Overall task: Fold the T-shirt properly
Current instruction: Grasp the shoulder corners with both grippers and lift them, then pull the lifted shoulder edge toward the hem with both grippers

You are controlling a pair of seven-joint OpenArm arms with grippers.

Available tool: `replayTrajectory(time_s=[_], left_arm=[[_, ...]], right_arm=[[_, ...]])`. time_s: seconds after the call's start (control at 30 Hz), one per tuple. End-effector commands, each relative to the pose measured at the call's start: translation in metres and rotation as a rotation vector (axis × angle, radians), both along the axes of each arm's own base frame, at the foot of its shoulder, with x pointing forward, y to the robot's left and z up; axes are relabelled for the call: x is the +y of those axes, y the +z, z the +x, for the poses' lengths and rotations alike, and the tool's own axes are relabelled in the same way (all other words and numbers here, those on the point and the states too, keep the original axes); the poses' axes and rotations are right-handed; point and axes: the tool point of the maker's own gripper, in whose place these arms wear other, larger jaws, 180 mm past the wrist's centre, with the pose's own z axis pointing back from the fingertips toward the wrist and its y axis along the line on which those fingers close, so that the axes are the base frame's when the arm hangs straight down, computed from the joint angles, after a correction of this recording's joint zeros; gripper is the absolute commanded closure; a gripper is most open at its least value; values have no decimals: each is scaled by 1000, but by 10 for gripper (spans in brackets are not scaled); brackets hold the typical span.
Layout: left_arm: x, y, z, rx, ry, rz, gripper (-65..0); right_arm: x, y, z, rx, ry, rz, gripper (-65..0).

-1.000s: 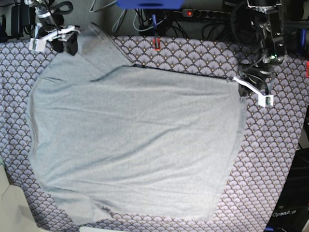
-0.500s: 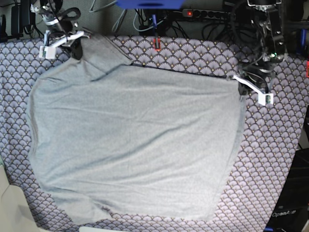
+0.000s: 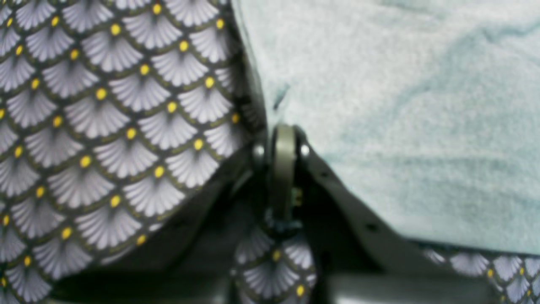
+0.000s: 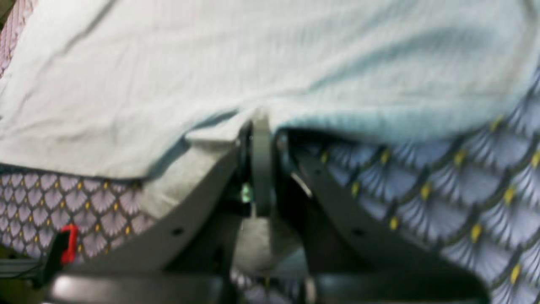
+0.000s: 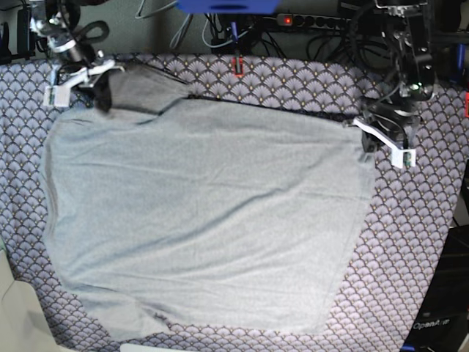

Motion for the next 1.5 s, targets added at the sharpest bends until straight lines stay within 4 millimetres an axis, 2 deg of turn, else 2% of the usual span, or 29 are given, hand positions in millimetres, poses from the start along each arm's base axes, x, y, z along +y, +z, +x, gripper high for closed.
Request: replayTrajectory(time_s=[0.0, 0.23, 0.33, 0.53, 0.73, 0.9, 1.17, 1.47], left_arm=[[4, 20, 17, -72, -2, 9, 0], [4, 41, 47, -144, 1, 8, 0], [4, 55, 64, -186, 4, 3, 0], [10, 56, 90, -196, 30, -23, 0], [16, 49, 114, -174, 59, -63, 0], [8, 44, 125, -74, 40, -92, 0], [8, 64, 147, -104, 30, -94, 0], [10, 53, 168, -58, 56, -147, 0]], right_arm=[[0, 15, 12, -54, 11, 0, 0], [3, 28, 51, -75, 64, -25, 0], [3, 41, 75, -104, 86, -40, 0], [0, 58, 118, -129, 103, -58, 0], [-25, 55, 156, -120, 62, -74, 0], [-47, 53, 179, -113, 23, -81, 0], [-57, 52, 204, -114, 15, -60, 0], [-71, 53, 231, -109, -30, -31, 0]])
